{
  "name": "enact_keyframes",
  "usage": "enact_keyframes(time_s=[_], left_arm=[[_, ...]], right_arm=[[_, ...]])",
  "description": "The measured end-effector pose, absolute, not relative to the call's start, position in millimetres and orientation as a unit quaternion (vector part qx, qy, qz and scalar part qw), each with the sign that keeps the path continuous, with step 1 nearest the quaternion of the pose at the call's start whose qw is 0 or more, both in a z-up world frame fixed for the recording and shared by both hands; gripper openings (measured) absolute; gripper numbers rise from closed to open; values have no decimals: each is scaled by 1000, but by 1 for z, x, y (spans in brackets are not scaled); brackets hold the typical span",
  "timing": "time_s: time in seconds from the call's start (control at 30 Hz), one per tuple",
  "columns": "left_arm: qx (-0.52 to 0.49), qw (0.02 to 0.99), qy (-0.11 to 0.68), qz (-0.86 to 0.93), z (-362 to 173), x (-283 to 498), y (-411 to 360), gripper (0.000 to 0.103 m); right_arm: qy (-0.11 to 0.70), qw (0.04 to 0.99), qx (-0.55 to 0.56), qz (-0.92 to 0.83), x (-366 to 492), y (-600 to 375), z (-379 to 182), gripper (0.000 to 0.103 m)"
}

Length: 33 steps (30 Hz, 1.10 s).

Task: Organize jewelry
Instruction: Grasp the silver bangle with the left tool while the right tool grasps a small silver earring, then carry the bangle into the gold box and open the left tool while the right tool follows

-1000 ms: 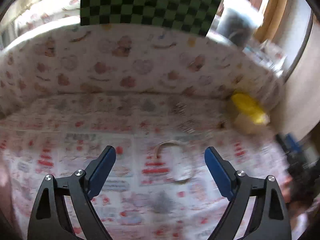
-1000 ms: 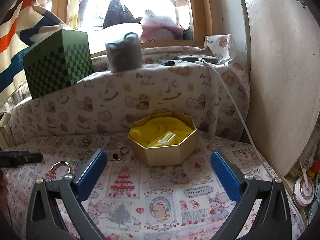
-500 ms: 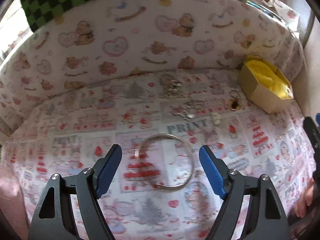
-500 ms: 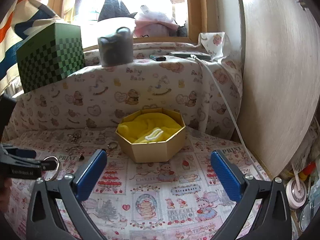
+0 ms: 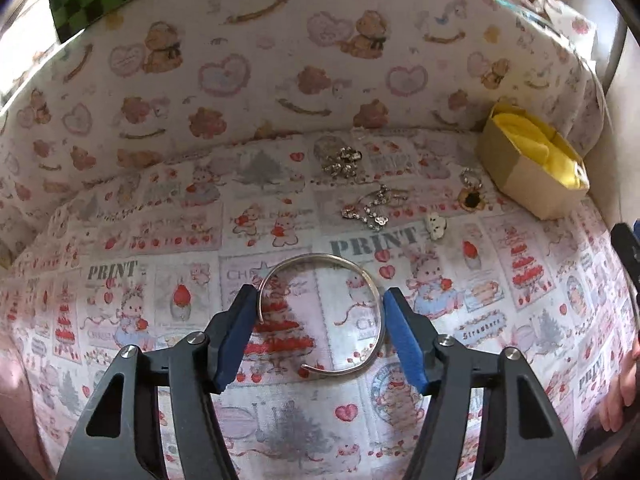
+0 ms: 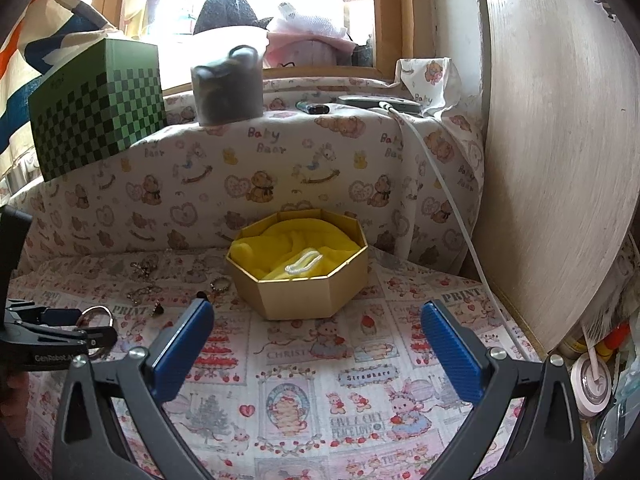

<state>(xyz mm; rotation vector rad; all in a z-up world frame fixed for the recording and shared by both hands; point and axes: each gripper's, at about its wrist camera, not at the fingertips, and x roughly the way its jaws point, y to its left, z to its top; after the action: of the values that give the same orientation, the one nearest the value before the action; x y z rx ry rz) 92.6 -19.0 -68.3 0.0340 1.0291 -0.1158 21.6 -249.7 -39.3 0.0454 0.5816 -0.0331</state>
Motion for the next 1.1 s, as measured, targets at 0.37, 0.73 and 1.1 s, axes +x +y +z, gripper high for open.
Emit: enact_keyframes(time_s=[0.37,0.73,1.1], left_arm=[[-62,922,380,-41,-24,38,29,63],[-82,921,379,29,-37,71,82,63],[-102,924,366,34,-37,69,98,63]], right_arm=[[310,946,71,66,27,-252,-23,81],[424,885,56,183,86,-159,-39,26],[466,871,-12,158,115,-120,-77,11]])
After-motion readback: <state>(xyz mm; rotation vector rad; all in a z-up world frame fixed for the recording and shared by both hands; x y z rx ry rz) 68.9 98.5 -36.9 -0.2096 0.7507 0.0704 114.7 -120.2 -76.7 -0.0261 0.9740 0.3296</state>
